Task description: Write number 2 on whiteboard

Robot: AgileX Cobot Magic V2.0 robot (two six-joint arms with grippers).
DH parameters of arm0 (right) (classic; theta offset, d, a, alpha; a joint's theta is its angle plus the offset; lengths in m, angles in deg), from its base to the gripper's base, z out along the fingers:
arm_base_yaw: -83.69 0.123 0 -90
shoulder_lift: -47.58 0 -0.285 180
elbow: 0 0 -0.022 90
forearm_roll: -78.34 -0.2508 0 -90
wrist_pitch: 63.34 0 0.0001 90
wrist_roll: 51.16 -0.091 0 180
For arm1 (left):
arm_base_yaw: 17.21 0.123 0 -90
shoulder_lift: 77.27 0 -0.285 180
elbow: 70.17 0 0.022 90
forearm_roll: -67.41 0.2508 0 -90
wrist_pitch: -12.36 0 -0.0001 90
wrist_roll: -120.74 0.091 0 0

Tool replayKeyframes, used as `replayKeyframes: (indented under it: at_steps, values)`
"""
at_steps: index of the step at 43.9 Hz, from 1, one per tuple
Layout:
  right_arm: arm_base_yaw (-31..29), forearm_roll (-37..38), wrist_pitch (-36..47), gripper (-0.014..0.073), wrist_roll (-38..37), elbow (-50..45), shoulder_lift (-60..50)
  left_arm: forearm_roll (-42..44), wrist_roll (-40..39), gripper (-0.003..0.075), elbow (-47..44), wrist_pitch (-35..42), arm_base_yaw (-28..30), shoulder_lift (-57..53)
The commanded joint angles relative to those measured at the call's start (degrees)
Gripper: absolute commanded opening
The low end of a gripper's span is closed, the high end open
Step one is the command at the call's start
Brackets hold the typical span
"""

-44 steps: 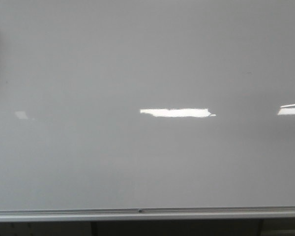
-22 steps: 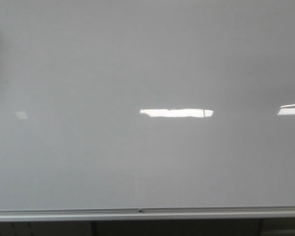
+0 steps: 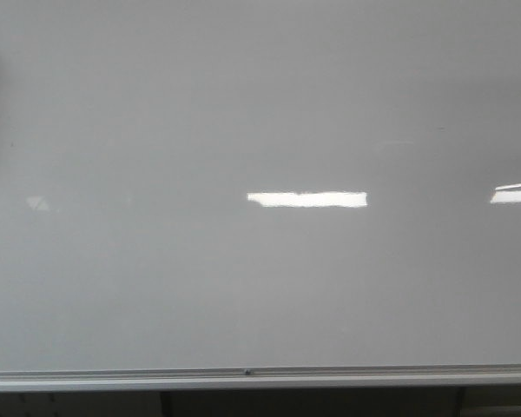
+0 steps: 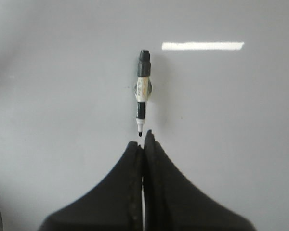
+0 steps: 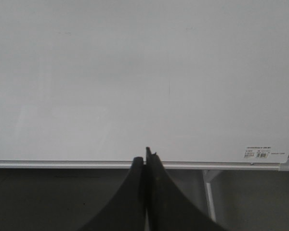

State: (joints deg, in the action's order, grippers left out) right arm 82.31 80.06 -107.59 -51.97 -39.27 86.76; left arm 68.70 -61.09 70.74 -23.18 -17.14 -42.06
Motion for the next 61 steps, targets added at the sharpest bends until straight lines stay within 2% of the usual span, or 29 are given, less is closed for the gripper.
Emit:
replayKeyframes:
  at_steps: [1, 16, 19, 22, 30, 34, 44, 55, 58, 61]
  values:
    - [-0.13, 0.24, 3.39, -0.0066, -0.05, 1.66, 2.20, -1.29, -0.09, -0.0020, 1.91, 3.14, 0.00, 2.02]
    - [-0.13, 0.24, 3.44, -0.0061, -0.05, 0.94, 4.00, -1.29, -0.09, -0.0017, 1.91, 2.51, 0.00, 5.71]
    - [-0.13, 0.24, 3.44, -0.0028, -0.05, 0.94, 4.00, -1.29, -0.09, 0.0022, 1.91, 2.51, 0.00, 6.62]
    - [-0.13, 0.24, 3.46, 0.0054, 0.00, 0.94, 4.00, -0.95, -0.09, 0.0120, 1.91, 2.51, 0.00, 7.61]
    - [-0.13, 0.24, 3.51, 0.0424, 0.82, 0.94, 4.00, -0.95, -0.09, 0.0430, 1.91, 2.65, 0.00, 9.85]
    - [-0.13, 0.24, 3.52, 0.0514, 0.82, 0.94, 4.00, -0.95, -0.09, 0.0464, 1.91, 3.18, 0.00, 11.01]
    - [-0.13, 0.24, 3.57, 0.0523, 0.82, 0.94, 4.00, -0.95, -0.09, 0.0459, 1.91, 6.48, 0.00, 13.04]
    - [-0.13, 0.24, 3.57, 0.0523, 0.82, 0.94, 4.00, -0.56, -0.09, 0.0461, 1.95, 9.76, 0.00, 20.91]
    - [-0.13, 0.24, 3.57, 0.0523, 0.82, 0.94, 4.00, 0.14, -0.09, 0.0480, 2.04, 11.94, 0.00, 23.85]
    - [-0.13, 0.24, 3.57, 0.0523, 0.82, 0.94, 4.00, 0.25, -0.09, 0.0529, 2.72, 13.39, 0.00, 27.05]
